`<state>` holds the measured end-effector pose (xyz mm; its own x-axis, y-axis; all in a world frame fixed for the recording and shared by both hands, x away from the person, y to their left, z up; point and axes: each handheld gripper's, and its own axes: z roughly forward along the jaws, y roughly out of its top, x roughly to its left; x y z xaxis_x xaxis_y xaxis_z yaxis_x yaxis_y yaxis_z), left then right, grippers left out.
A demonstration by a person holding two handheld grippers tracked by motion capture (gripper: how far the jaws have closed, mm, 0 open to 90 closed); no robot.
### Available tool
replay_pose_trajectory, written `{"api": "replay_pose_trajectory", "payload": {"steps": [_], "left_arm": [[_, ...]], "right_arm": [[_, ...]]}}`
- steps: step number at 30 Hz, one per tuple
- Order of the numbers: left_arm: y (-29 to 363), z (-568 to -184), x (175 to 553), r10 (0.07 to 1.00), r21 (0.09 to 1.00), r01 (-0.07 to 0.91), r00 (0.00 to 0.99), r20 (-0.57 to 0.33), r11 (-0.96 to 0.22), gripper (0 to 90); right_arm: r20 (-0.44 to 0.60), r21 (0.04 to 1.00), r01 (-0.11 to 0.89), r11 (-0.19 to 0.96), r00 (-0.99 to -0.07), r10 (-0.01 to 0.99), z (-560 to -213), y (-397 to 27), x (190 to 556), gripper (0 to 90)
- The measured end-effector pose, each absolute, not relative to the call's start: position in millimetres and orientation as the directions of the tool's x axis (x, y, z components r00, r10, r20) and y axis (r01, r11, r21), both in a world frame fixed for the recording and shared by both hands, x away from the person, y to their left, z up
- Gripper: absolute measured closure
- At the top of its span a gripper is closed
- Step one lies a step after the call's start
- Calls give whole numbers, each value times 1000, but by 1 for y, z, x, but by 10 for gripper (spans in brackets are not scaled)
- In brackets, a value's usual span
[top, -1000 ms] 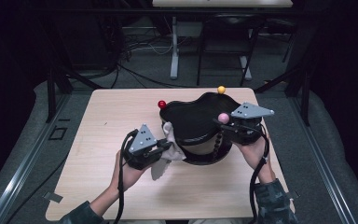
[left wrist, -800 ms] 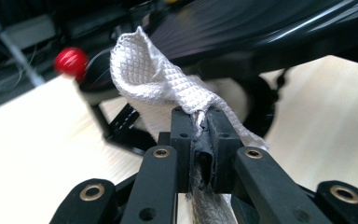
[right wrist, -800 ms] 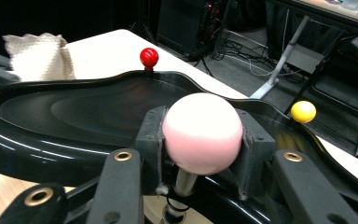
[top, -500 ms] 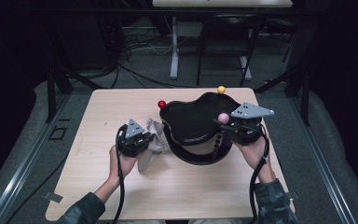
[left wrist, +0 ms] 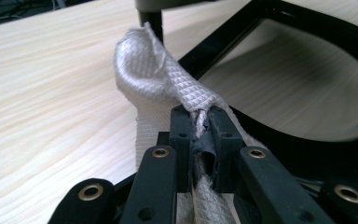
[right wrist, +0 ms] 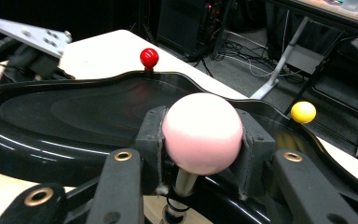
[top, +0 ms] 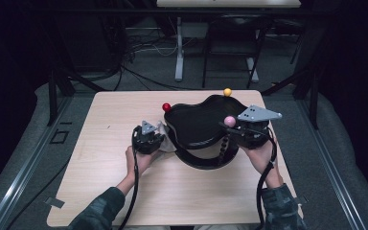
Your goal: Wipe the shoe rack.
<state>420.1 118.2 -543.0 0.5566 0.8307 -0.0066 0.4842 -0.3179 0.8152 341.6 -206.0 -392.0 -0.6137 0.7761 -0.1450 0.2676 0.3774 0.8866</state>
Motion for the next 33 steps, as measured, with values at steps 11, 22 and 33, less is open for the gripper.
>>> {"api": "replay_pose_trajectory", "payload": {"steps": [11,22,33], "left_arm": [[102,-572,444,855,784,537,518,-15,-312,806],[97,-578,450,845,760,557,534,-20,-334,808],[102,-570,435,823,777,526,568,-18,-346,810]], "right_arm": [[-148,888,266,375,-607,781,-393,-206,341,597],[-149,889,265,374,-606,782,-393,-206,341,597],[-149,888,265,375,-605,782,-393,-206,341,597]]}}
